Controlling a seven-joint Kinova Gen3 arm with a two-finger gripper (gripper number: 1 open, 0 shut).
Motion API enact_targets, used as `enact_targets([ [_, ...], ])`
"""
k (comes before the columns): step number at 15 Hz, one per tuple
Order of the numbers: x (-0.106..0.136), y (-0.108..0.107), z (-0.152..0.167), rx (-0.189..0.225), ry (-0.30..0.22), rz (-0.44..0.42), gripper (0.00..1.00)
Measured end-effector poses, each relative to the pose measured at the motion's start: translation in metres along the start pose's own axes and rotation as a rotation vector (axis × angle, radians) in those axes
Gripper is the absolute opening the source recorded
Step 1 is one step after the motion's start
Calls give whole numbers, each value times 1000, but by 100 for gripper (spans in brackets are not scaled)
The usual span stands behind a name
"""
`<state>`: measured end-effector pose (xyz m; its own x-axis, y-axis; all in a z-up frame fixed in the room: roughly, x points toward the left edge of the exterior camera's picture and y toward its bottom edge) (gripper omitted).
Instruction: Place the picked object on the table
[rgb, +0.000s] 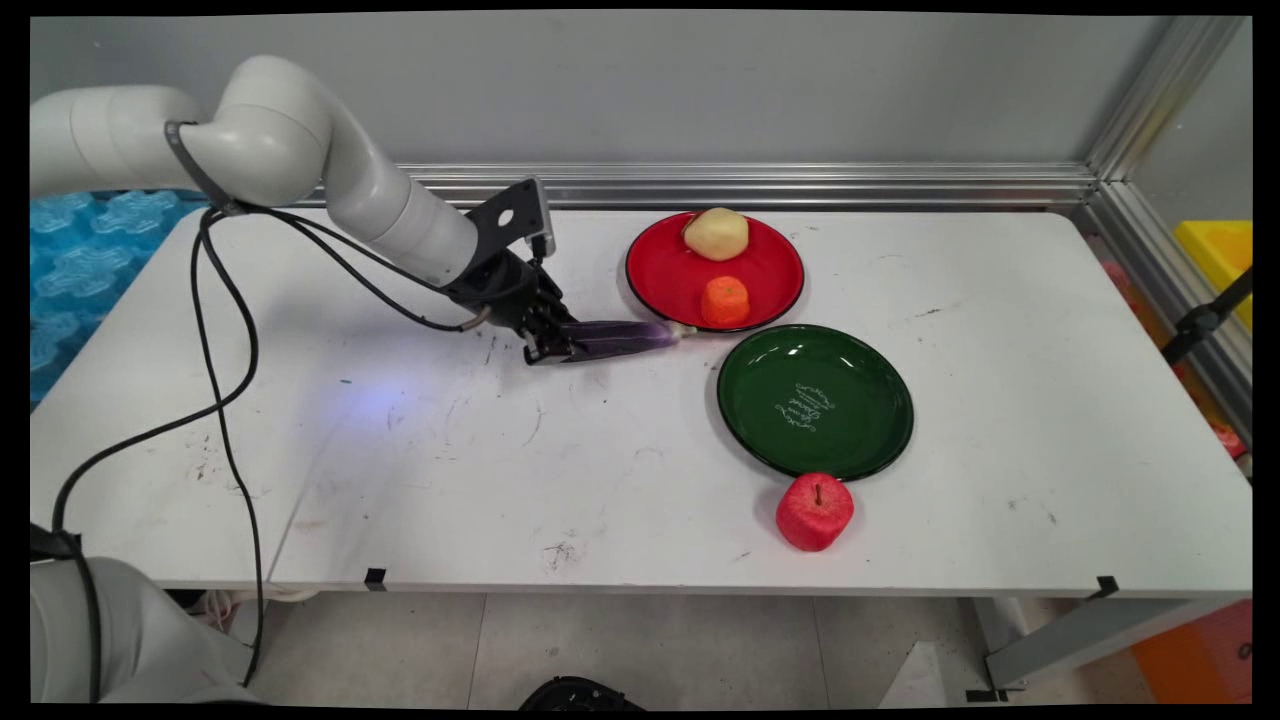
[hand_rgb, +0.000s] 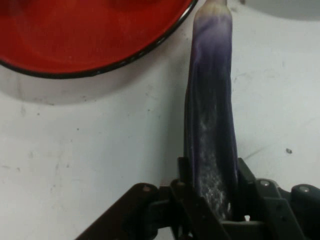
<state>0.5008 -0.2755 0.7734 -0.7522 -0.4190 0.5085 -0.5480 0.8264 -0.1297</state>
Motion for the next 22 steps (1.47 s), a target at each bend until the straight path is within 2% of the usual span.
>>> enact_targets([
  [4,3,-3,10,-10,8,28,0],
  [11,24,-12,30,-44,24,117,0],
  [19,32,-20,41,-67,-3,162,0],
  [20,32,-21,42,-68,-6,164,100],
  [22,33,-22,43,-71,-11,168,100],
])
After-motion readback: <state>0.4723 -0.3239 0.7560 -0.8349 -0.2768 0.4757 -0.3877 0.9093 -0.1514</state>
